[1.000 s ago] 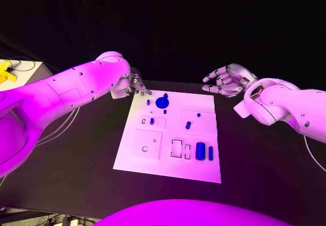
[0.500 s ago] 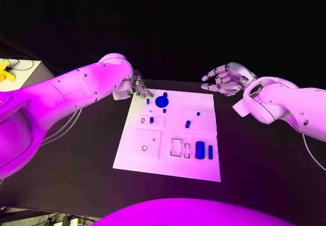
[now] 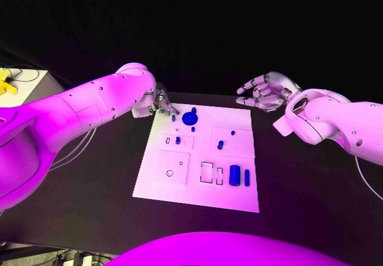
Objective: Assemble the parts on the task board
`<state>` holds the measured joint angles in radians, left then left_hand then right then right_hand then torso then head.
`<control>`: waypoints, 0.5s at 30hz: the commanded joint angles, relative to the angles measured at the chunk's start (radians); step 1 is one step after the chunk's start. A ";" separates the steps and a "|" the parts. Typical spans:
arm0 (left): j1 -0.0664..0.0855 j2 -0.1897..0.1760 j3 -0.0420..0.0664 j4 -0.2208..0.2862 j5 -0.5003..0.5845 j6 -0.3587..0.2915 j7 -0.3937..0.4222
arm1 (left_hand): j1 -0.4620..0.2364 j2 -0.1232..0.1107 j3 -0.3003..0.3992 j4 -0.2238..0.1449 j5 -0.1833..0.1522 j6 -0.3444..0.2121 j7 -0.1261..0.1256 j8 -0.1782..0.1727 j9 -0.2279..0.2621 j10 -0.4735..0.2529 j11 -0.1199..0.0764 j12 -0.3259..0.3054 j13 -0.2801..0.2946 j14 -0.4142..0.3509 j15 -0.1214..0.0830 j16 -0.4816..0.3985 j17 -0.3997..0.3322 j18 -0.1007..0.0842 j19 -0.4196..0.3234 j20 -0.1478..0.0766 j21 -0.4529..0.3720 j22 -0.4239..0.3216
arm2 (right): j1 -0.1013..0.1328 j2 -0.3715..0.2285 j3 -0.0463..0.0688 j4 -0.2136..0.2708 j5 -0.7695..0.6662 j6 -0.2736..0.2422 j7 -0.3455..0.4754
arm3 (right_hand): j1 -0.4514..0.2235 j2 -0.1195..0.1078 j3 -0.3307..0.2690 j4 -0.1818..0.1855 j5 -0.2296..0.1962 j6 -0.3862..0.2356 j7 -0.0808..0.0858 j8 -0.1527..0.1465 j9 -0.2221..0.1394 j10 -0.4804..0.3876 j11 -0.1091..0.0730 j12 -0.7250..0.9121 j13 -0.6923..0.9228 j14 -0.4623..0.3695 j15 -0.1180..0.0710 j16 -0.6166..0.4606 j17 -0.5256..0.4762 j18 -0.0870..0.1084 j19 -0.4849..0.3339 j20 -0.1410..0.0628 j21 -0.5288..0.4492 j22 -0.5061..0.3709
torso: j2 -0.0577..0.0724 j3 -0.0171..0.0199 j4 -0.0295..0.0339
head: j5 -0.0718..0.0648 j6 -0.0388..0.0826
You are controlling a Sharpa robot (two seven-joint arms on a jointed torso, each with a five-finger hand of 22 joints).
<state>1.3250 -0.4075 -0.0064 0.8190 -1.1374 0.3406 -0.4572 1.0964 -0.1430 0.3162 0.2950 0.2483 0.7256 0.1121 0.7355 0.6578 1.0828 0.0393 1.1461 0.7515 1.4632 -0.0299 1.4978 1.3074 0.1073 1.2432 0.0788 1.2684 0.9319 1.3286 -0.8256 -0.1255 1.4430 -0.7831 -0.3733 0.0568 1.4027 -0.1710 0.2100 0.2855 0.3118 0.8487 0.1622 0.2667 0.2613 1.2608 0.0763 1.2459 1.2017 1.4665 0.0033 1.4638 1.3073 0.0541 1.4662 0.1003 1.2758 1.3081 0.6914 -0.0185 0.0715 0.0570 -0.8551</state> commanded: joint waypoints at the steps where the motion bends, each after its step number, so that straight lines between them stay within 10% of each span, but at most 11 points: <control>1: -0.002 0.005 0.000 -0.003 0.003 0.014 0.023 | 0.024 0.007 0.008 -0.007 -0.002 0.000 0.002 0.003 -0.003 -0.009 0.001 0.001 -0.003 0.047 0.007 0.005 0.123 0.018 -0.003 0.004 -0.003 -0.001 | 0.000 0.002 0.000 0.001 -0.008 0.007 0.014 | -0.012 0.000 0.007 0.001 0.006 -0.008 0.002 0.006 0.001 -0.003 0.001 -0.006 -0.002 0.047 -0.005 -0.003 0.076 0.012 0.000 -0.002 -0.004 0.061 | -0.001 0.0001 0.0013 | -0.003 -0.001; 15: -0.009 0.009 -0.003 -0.009 0.007 0.019 0.034 | 0.051 0.015 0.017 -0.006 -0.001 0.002 0.002 0.001 -0.008 -0.011 0.000 0.002 -0.005 0.047 0.008 0.006 0.123 0.018 -0.005 0.005 -0.003 -0.001 | 0.000 0.003 0.000 0.000 -0.008 0.008 0.013 | -0.012 0.001 0.007 0.001 0.006 -0.008 0.002 0.006 0.001 -0.003 0.001 -0.006 -0.001 0.048 -0.005 -0.003 0.077 0.012 0.000 -0.002 -0.004 0.061 | 0.000 0.0005 0.0008 | 0.000 -0.005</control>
<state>1.3165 -0.4020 -0.0097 0.8094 -1.1364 0.3454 -0.4391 1.1375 -0.1265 0.3274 0.2897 0.2483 0.7255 0.1121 0.7355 0.6505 1.0756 0.0394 1.1461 0.7464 1.4668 -0.0263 1.4979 1.3074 0.1073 1.2426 0.0795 1.2684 0.9309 1.3286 -0.8234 -0.1254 1.4424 -0.7831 -0.3732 0.0573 1.4028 -0.1711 0.2100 0.2855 0.3118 0.8487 0.1622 0.2667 0.2613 1.2608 0.0763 1.2459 1.2018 1.4665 0.0033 1.4638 1.3073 0.0540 1.4662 0.1003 1.2758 1.3079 0.6913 -0.0180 0.0722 0.0567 -0.8594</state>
